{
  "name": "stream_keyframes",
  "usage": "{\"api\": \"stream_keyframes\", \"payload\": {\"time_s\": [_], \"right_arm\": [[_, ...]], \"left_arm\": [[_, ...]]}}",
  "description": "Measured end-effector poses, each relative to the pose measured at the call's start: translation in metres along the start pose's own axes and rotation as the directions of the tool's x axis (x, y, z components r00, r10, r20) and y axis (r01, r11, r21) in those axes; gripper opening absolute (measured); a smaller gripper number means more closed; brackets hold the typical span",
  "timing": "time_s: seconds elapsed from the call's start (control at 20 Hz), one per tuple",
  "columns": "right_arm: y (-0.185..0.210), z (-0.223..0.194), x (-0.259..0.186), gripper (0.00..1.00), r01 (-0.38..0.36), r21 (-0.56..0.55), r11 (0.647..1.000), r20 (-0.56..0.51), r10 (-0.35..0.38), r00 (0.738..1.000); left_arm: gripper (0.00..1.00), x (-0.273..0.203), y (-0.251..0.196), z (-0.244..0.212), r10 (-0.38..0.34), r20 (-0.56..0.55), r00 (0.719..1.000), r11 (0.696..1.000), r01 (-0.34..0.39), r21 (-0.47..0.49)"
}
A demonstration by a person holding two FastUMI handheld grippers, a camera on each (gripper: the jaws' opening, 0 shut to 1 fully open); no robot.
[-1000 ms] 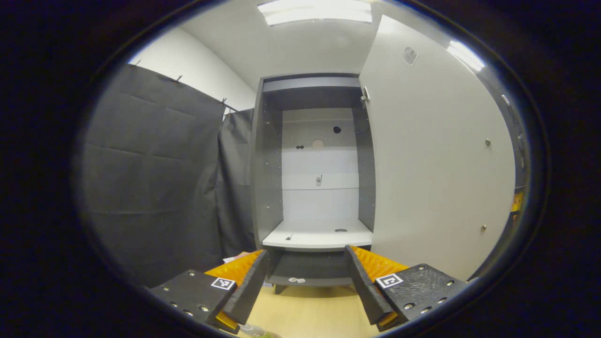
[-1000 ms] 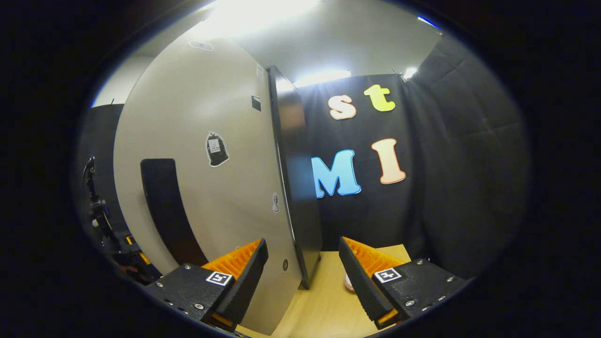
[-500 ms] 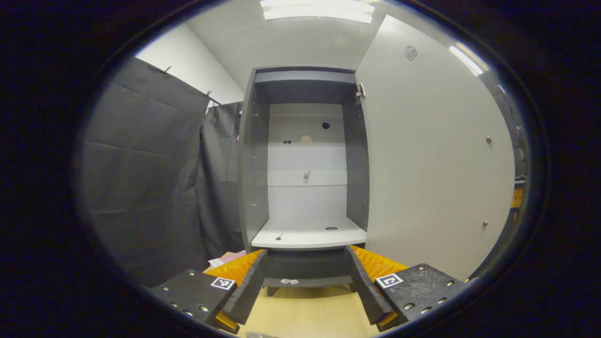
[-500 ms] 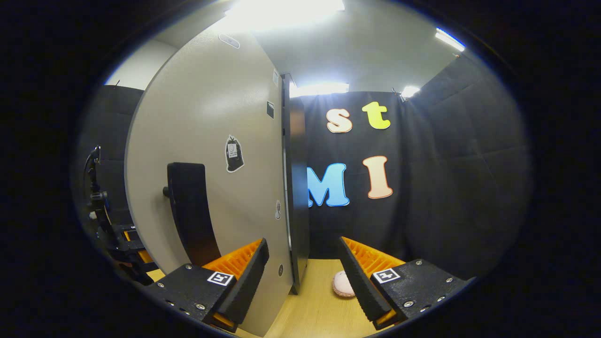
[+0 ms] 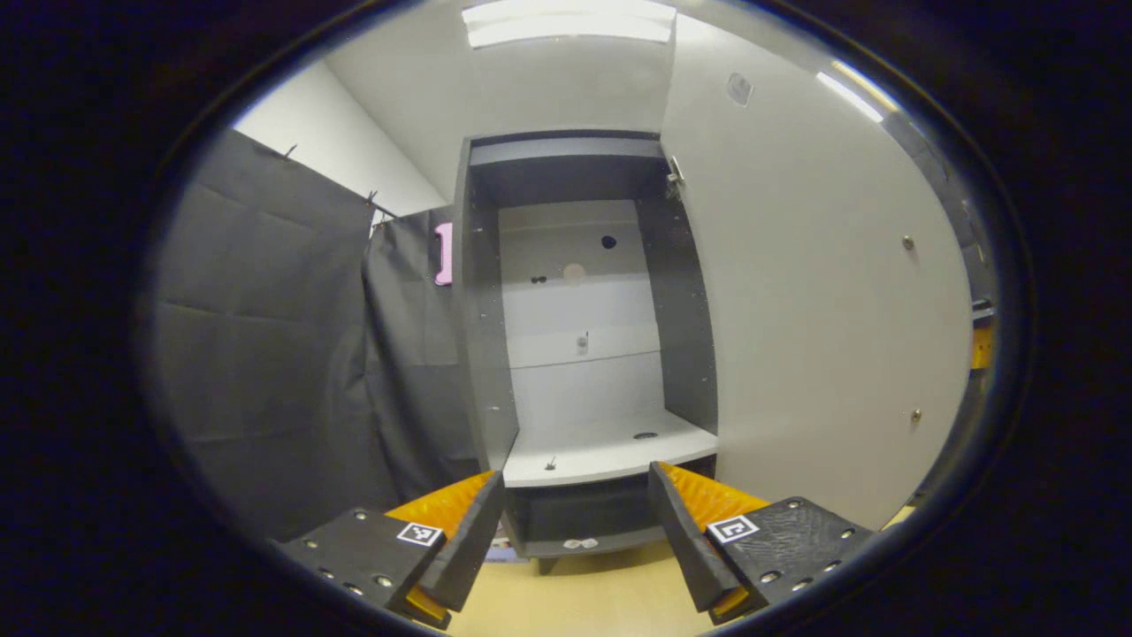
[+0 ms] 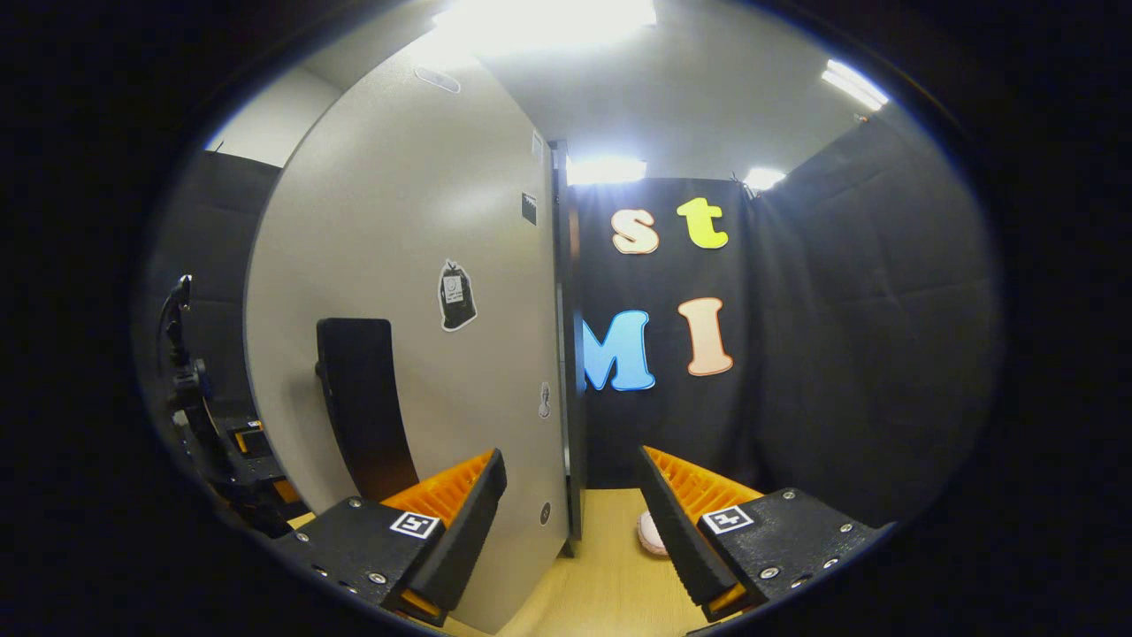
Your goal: Open the cabinet door with the right hand, grasp the bottle in the cabinet with the left hand and place it on the coaster, then close the cabinet door with the right hand.
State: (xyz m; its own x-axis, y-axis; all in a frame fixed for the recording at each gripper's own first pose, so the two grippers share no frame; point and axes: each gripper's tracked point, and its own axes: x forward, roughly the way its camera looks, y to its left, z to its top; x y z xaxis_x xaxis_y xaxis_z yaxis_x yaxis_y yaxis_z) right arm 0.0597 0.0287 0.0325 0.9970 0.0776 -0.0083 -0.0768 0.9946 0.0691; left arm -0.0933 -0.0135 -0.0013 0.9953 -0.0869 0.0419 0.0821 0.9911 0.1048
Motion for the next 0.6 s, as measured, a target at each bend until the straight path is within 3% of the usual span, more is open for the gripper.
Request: {"api": "stream_keyframes", "payload": {"time_s": [0.05,0.1,0.15,0.2,0.25,0.3,0.35,0.6], "right_arm": [[0.005,-0.001,-0.001,0.92,0.004,0.001,1.0,0.0,-0.004,1.0],[0.008,0.0,0.0,0.92,0.009,0.001,1.0,0.001,-0.009,1.0],[0.013,0.0,0.001,0.92,0.014,0.0,1.0,0.004,-0.014,1.0],[0.016,0.0,0.002,0.92,0.02,0.0,1.0,0.006,-0.02,1.0],[0.02,0.0,0.003,0.92,0.026,0.0,1.0,0.007,-0.026,1.0],[0.024,0.0,0.006,0.92,0.027,0.003,1.0,0.009,-0.027,1.0],[0.03,-0.001,0.007,0.92,0.028,0.005,1.0,0.01,-0.028,1.0],[0.05,-0.002,0.016,0.92,0.042,0.001,0.999,0.007,-0.042,0.999]], "left_arm": [[1.0,-0.001,0.004,0.004,-0.005,0.009,1.0,1.0,0.005,0.004],[0.92,0.0,0.008,0.004,-0.009,0.015,1.0,1.0,0.009,0.01],[0.92,0.0,0.017,0.006,0.006,0.028,1.0,1.0,-0.007,0.02],[1.0,-0.001,0.024,0.009,0.013,0.039,0.999,1.0,-0.014,0.024],[0.84,0.001,0.025,0.006,-0.001,0.04,0.999,1.0,0.0,0.017],[1.0,0.002,0.028,0.003,-0.006,0.034,0.999,1.0,0.006,0.01],[0.92,0.003,0.03,0.0,-0.017,0.031,0.999,1.0,0.017,0.004],[0.92,0.011,0.04,-0.013,-0.045,0.01,0.999,0.999,0.045,0.002]]}}
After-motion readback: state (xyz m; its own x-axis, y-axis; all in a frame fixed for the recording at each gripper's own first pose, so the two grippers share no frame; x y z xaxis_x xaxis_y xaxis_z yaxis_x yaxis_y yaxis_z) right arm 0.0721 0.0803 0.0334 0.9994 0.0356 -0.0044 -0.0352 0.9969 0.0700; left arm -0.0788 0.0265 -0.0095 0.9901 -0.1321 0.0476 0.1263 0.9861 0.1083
